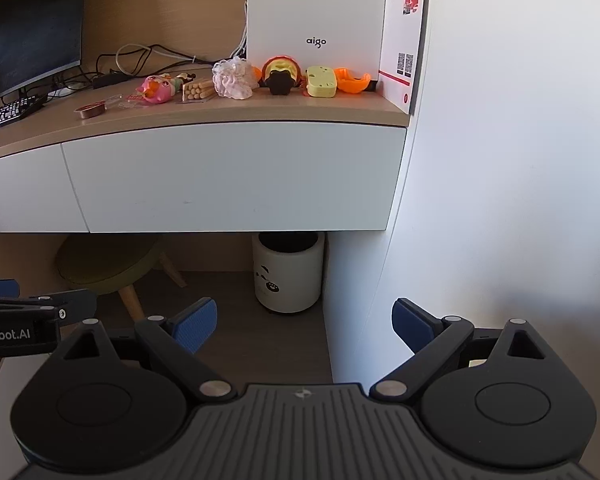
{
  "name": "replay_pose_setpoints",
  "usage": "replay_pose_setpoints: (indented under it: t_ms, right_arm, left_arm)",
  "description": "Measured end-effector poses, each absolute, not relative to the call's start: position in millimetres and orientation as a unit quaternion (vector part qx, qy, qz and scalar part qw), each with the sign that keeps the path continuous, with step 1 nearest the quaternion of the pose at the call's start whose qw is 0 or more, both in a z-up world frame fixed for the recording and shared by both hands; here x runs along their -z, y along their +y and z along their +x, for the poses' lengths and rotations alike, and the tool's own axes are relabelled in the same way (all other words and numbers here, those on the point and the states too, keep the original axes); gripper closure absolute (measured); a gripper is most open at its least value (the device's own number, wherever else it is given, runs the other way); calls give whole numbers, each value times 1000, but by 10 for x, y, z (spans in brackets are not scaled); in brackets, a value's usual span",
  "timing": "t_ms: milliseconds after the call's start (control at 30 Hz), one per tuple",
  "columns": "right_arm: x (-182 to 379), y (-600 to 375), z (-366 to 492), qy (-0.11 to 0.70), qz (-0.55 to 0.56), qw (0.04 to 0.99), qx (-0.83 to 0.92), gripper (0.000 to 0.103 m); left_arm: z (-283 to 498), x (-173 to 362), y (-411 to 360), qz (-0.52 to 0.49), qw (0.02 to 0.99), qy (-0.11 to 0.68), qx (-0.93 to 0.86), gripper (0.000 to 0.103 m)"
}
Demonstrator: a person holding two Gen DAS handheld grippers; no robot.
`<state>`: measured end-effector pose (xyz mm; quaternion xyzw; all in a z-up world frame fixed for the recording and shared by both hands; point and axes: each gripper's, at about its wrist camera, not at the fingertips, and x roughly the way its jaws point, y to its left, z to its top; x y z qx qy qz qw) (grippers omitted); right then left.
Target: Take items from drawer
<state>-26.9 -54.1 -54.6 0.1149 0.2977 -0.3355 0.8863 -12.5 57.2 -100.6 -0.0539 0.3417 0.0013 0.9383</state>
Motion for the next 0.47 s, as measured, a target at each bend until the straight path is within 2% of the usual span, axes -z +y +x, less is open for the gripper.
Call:
replay_pose_setpoints:
  t_ms: [67, 133, 167, 200, 233, 300, 467]
  right_arm:
    - [549, -547, -265, 297, 113, 887, 335, 8]
    - [549, -550, -259, 297, 110, 887, 336, 8]
    - [546, -556, -251, 298, 107, 887, 336, 8]
    - [537, -560, -242, 299, 104, 887, 337, 8]
    - [521, -565, -234, 300, 101, 886, 338, 8]
    - [440, -582, -211, 304, 96, 886, 336, 8]
    - [-114, -569, -143, 289, 77, 899, 320, 8]
  left_arm:
    - [-98, 1006, 586, -54, 938, 342, 3, 51]
    - [-75, 1001, 594, -52, 940, 338, 9, 62]
    - [-69, 990, 599, -53, 941, 335, 20, 78]
    - [-59, 973, 612, -65, 941, 330, 33, 88]
    - [-48, 951, 637, -86, 941, 325, 45, 92]
    - [-13, 899, 677, -122, 935, 328, 56, 92]
    - [146, 667, 809, -126, 937, 322, 41, 92]
